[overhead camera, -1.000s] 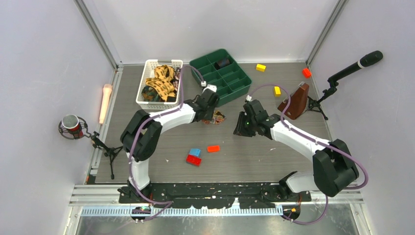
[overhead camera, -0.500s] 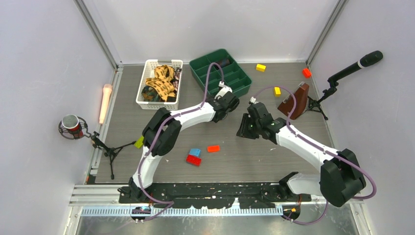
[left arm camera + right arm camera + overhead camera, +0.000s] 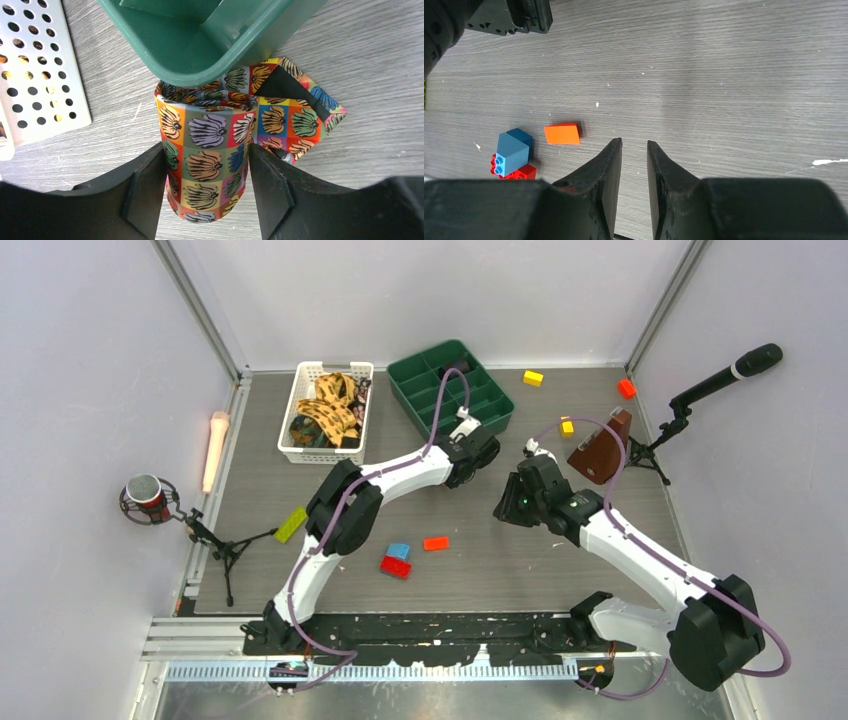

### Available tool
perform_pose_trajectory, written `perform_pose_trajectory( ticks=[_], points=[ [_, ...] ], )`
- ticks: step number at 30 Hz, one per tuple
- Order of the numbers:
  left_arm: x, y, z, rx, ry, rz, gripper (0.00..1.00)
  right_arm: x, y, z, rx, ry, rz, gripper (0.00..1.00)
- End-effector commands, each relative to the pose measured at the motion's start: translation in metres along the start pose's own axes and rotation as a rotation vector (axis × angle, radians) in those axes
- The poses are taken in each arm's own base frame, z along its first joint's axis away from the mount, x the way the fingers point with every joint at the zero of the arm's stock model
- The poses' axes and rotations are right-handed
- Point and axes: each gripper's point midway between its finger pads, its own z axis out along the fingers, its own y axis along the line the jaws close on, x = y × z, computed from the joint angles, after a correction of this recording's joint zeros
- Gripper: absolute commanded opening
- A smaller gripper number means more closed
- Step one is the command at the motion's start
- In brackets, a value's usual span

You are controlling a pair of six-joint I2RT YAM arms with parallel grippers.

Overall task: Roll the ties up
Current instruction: Roll the tie at the center of the board.

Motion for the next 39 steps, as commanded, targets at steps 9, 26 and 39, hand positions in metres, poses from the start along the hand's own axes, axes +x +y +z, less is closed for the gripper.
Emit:
perform_pose_trajectory(
  ticks=[9, 26, 39],
  points=[
    [-0.018, -0.005, -0.027, 0.043, -0.023, -0.029, 0.63, -0.012, -0.013, -0.020, 0.043, -0.089, 0.035, 0.34],
    [-0.033, -0.012, -0.044, 0.098, -0.043, -0.047, 0.63, -0.011, -0.012, -0.019, 0.042, -0.084, 0.041, 0.35],
    [-0.030, -0.035, -0.041, 0.190, -0.031, -0.073, 0.60, -0.011, -0.012, -0.019, 0.041, -0.080, 0.040, 0.36]
  ],
)
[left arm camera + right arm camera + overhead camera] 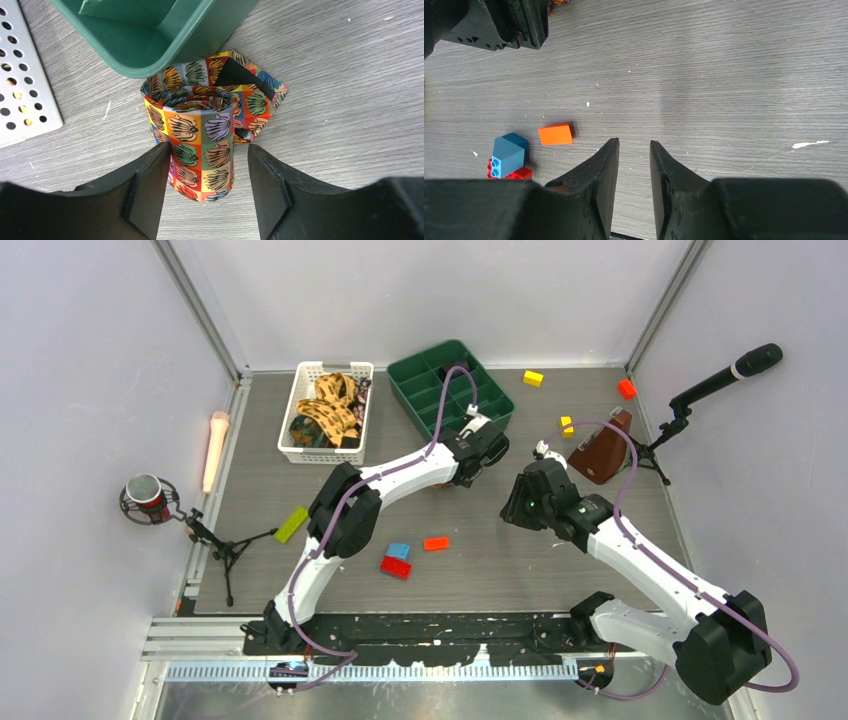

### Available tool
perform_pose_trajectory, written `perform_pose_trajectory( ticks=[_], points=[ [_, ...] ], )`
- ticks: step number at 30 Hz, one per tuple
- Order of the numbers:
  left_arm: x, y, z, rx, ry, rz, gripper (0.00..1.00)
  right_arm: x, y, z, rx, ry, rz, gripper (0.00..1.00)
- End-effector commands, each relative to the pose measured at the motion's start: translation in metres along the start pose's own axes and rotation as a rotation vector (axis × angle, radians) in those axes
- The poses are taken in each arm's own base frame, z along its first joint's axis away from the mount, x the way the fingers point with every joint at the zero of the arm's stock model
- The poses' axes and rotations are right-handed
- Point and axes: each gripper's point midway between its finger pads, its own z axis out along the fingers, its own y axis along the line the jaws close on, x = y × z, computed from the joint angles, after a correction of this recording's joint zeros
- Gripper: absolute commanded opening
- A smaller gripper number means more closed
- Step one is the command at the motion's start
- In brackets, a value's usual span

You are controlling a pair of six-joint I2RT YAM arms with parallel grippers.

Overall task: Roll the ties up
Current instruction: Roll the tie at the center of the board.

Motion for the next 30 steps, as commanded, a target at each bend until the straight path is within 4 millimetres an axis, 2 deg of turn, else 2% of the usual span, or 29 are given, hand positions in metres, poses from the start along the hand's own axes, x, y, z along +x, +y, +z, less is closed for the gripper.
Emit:
perform_pose_trajectory(
  ticks=[1, 9, 19, 24, 30],
  points=[
    [-0.017, -0.014, -0.012, 0.074, -0.044, -0.053, 0.60, -0.009, 0.001, -0.003, 0.000, -0.036, 0.011, 0.36],
    [-0.015, -0.027, -0.001, 0.113, -0.052, -0.057, 0.60, -0.008, -0.001, -0.002, 0.005, -0.036, 0.015, 0.36],
    [-0.007, -0.031, 0.011, 0.133, -0.034, -0.073, 0.62, -0.008, -0.002, -0.002, 0.008, -0.039, 0.017, 0.36],
    [-0.017, -0.023, -0.003, 0.152, -0.082, -0.105, 0.63, -0.012, -0.003, -0.002, 0.018, -0.055, 0.019, 0.36],
    [-0.045, -0.007, -0.040, 0.186, -0.164, -0.145, 0.65, -0.021, 0.002, -0.001, 0.010, -0.089, 0.040, 0.36]
  ],
)
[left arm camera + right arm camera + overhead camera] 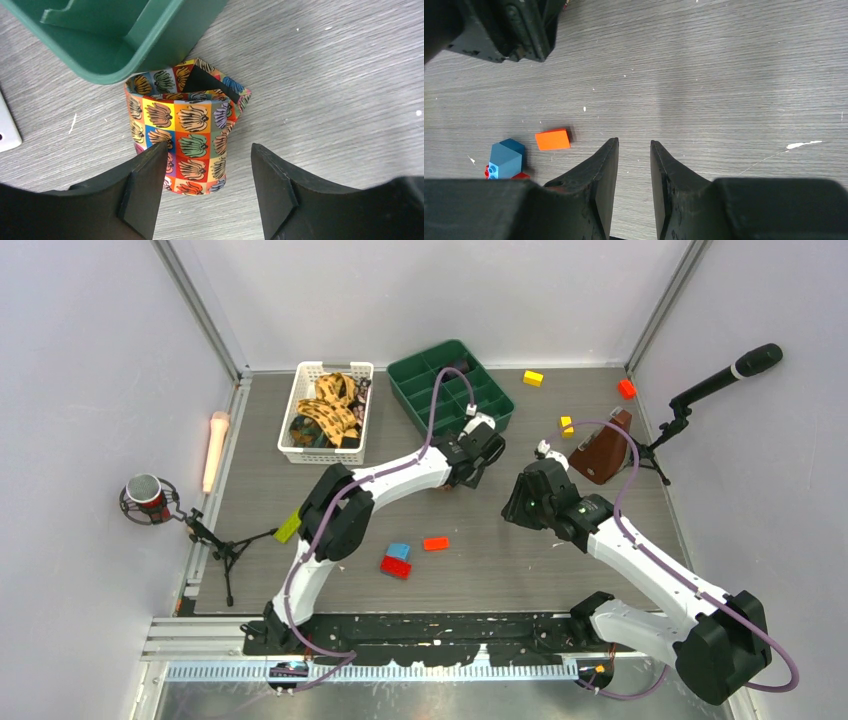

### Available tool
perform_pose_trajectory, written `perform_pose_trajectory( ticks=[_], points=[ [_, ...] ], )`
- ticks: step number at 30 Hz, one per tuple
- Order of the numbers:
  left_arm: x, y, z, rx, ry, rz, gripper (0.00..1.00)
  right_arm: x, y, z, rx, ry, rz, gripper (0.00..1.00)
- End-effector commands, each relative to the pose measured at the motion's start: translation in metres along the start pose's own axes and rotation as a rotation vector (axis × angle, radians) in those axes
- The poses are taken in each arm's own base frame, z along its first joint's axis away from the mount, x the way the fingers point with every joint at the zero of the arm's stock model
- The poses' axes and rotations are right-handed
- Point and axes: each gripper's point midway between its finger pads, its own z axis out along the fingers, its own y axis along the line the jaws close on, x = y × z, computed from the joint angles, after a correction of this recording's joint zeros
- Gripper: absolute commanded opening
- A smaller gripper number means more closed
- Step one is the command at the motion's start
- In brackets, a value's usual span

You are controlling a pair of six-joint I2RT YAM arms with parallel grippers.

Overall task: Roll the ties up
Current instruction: Roll the tie at the center of the board.

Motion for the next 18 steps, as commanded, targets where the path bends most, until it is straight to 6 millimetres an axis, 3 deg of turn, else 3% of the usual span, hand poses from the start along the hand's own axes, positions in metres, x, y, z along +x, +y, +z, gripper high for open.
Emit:
perform_pose_trajectory(
  ticks=[1, 5, 9, 12, 18],
  points=[
    [-0.045, 0.007, -0.044, 0.069, -0.120, -0.081, 0.65, -0.020, 0.005, -0.002, -0.007, -0.076, 0.039, 0.37],
    [-0.054, 0.011, -0.058, 0.088, -0.149, -0.089, 0.65, -0.027, 0.009, 0.001, -0.013, -0.094, 0.052, 0.41],
    [-0.056, 0.024, -0.070, 0.092, -0.181, -0.105, 0.65, -0.036, 0.022, 0.009, -0.068, -0.114, 0.065, 0.52],
    [-0.053, 0.045, -0.072, 0.105, -0.195, -0.153, 0.66, -0.042, 0.037, 0.018, -0.134, -0.112, 0.082, 0.64],
    [-0.037, 0.097, -0.060, 0.215, -0.199, -0.353, 0.66, -0.050, 0.077, 0.055, -0.302, -0.048, 0.084, 0.74]
  ],
)
